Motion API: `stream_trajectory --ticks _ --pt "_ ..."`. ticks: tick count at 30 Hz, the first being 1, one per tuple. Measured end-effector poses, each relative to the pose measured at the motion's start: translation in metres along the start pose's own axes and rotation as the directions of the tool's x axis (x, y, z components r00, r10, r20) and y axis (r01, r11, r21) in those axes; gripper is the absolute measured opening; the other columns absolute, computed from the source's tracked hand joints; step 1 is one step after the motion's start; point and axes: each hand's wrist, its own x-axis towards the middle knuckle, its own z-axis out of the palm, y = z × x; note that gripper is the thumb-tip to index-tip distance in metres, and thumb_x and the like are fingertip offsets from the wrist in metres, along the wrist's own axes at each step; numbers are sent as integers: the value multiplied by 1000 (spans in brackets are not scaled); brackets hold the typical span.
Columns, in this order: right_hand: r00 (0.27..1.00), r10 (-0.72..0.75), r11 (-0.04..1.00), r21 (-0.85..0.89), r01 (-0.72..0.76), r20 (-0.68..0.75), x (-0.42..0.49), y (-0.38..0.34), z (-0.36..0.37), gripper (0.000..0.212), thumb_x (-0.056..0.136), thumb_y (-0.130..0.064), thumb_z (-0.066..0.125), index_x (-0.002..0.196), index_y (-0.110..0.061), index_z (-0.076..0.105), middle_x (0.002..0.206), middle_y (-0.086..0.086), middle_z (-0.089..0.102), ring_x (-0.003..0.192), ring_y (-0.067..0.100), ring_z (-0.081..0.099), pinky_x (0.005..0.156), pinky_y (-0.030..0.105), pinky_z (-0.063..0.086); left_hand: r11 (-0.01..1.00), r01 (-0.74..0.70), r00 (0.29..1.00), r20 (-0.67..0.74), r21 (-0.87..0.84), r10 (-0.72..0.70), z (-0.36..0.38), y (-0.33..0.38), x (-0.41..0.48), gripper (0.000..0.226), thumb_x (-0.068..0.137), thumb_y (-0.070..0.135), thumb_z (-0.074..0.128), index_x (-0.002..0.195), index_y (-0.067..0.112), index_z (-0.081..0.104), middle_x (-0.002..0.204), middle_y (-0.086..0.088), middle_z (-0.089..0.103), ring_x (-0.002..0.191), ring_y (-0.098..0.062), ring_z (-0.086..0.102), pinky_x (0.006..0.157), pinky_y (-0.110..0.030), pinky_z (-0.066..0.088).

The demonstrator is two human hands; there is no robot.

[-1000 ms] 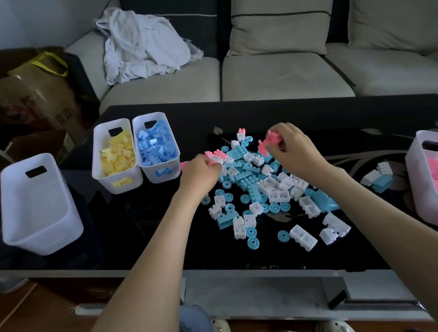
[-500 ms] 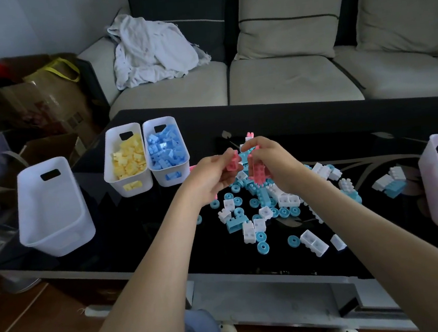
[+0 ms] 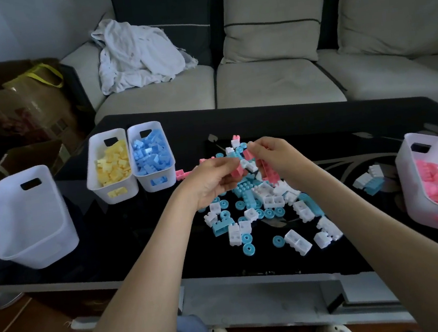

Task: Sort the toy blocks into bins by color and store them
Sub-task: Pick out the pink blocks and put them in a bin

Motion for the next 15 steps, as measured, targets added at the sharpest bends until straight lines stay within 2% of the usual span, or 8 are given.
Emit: stream_trajectory --ticks 5,8,10,13,15 --pt "982 52 998 -26 -57 -181 -27 20 -83 27 92 -40 55 89 -15 63 62 -1 57 47 10 52 48 25 44 1000 -4 997 -75 1 4 59 -19 22 25 82 16 72 98 7 55 81 -5 64 69 -11 62 66 -22 53" --pt "924 101 993 -25 -119 -368 -56 44 -149 24 91 -32 59 82 -10 62 55 3 51 35 7 45 37 16 36 994 -64 997 41 93 61 119 -20 37 16 84 17 70 89 10 56 79 -4 63 73 -14 60 76 -27 52" --pt "867 151 977 -61 -204 -474 -78 57 -190 24 89 -29 60 79 -7 62 57 5 50 36 9 44 36 14 32 982 -104 990 114 156 86 167 -16 44 14 86 19 69 89 11 58 78 -2 64 76 -15 59 80 -29 51" --pt "823 240 948 -61 -314 -514 -98 71 -224 23 89 -21 56 77 -2 60 65 13 52 44 18 43 38 17 32 959 -157 980 159 238 121 226 -13 51 16 86 21 68 90 8 59 75 -2 64 67 -11 58 69 -25 51" --pt "804 282 945 10 -325 -524 -105 80 -235 25 94 -18 49 88 4 59 75 18 52 56 22 47 51 25 35 930 -168 973 207 327 103 262 -15 55 17 84 20 70 89 7 60 76 -4 65 64 -13 57 66 -27 52"
